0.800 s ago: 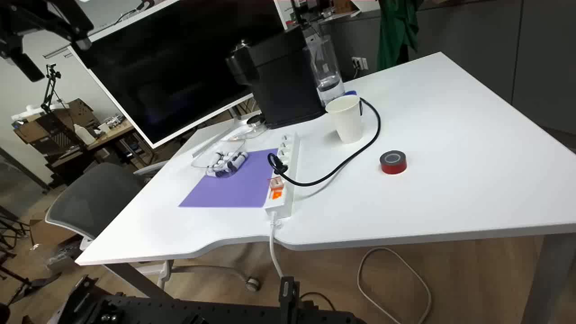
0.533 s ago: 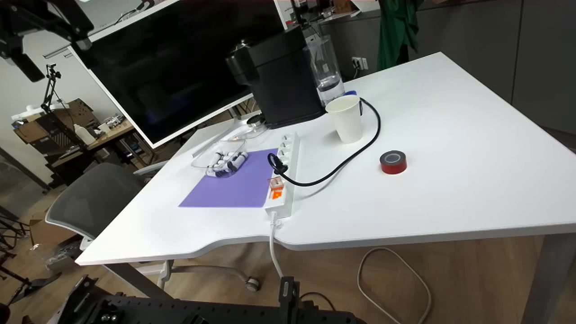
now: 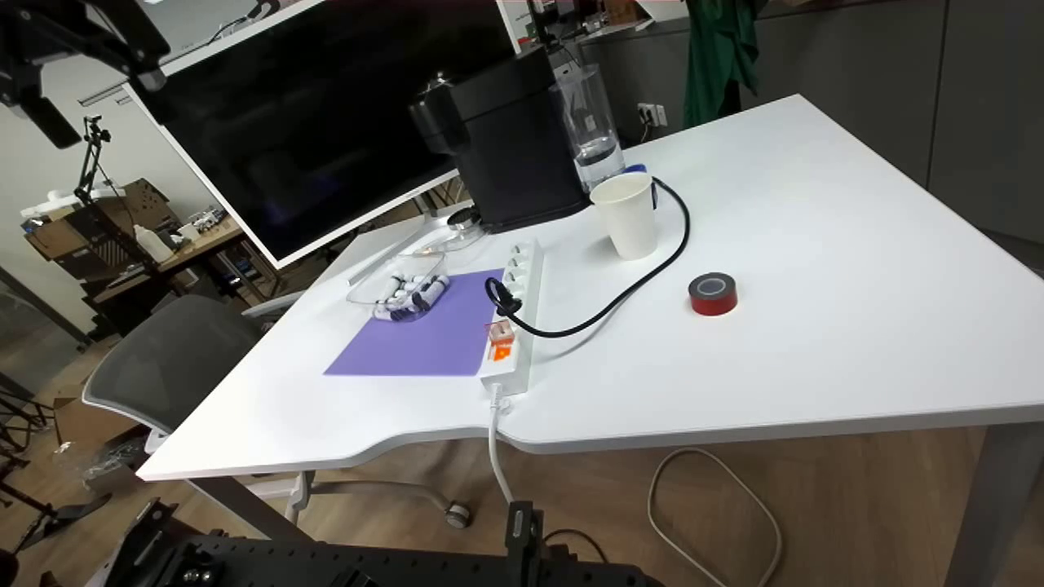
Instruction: Switch off the extension cord
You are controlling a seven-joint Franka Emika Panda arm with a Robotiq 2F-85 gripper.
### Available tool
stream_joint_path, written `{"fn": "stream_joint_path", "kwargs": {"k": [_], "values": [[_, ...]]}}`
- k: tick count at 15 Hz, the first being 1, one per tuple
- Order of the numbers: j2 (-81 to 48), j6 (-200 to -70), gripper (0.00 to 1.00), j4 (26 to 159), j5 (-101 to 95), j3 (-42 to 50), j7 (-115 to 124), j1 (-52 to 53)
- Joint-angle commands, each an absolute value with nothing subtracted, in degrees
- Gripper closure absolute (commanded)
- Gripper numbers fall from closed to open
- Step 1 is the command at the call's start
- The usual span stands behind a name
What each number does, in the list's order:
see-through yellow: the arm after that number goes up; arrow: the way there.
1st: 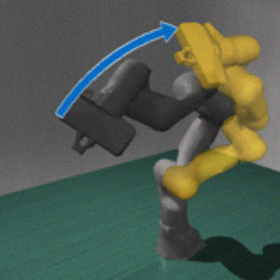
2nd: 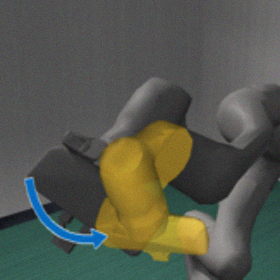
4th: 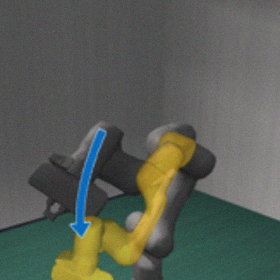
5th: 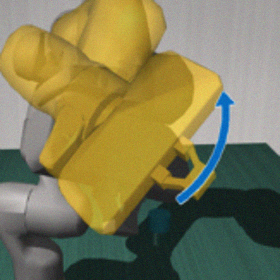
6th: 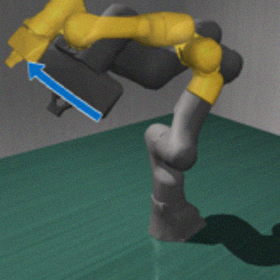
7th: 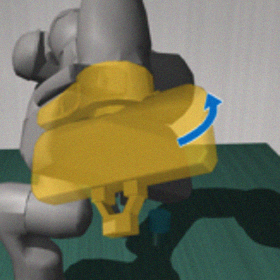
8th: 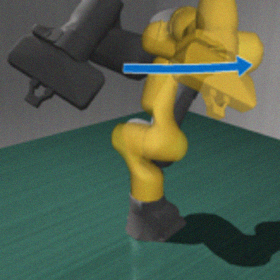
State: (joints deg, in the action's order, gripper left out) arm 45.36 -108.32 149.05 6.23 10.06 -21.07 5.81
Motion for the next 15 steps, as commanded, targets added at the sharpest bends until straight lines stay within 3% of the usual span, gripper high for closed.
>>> {"fn": "stream_joint_path", "kwargs": {"k": [1,7,9,15], "values": [[45.25,-108.14,0.00,148.91,6.62,9.56,-21.41,5.20],[36.42,-119.63,0.00,149.78,3.89,10.19,-20.97,2.19],[31.28,-123.64,0.25,149.48,3.32,11.08,-20.78,0.59],[15.25,-131.46,0.69,147.26,3.89,13.39,-22.67,-2.87]]}}
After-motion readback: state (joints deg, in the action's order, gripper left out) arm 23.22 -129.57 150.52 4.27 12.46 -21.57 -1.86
